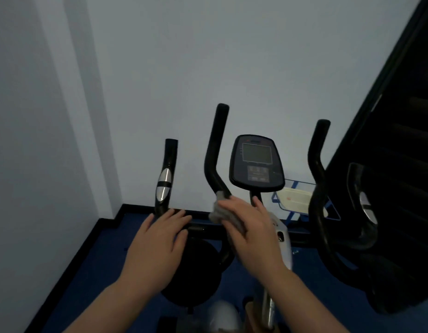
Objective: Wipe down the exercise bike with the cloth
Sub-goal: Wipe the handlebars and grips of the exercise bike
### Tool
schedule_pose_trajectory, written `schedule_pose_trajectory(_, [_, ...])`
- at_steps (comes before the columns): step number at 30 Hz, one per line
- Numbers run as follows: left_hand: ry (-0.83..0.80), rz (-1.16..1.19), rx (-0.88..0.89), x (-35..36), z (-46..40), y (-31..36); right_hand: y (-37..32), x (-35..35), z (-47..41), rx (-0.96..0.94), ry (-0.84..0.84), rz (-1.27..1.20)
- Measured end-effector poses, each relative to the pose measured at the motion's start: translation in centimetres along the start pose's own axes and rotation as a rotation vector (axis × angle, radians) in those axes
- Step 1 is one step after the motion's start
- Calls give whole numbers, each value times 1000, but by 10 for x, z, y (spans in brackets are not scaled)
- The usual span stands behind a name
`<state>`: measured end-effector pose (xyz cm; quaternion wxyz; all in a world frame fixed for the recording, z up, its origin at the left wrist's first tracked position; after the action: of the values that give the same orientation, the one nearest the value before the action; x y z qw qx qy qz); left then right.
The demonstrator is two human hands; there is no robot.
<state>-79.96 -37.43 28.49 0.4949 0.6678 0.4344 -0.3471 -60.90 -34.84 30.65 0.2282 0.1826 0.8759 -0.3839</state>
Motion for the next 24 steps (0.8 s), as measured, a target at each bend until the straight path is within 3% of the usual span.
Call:
schedule_pose_trajectory(3, [7,-8,-39,5,1,-3,1,12,-3,-92,-348,107])
schedule_pose_trajectory(5, [4,-6,-42,8,2,-5,10,4,-2,-142,-434,153])
schedule_pose_trajectory(11, [-19,78,-67,12,4,-6,-2,20,-14,-137,-313,179])
schedule_pose_trajectory(13, [-25,105,-74,12,5,-6,-5,25,-21,-99,-341,169])
schedule_pose_trajectory(18, [-45,91,-51,11,8,-7,-2,7,-22,-209,-409,303])
schedule_pose_trajectory(24, [-44,102,-35,12,9,-8,-9,35,-31,-16,-432,267])
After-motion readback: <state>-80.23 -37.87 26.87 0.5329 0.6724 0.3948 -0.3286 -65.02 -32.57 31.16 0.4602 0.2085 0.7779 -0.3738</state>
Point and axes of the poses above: each hand's wrist, its own z-axis away from the middle knuckle, its own x-axis out of the palm, y = z × x, the point moved 4 cm from there along -z, towards the middle knuckle, and after that the axes turned 13 degrees about -z, right-handed, at the moved point
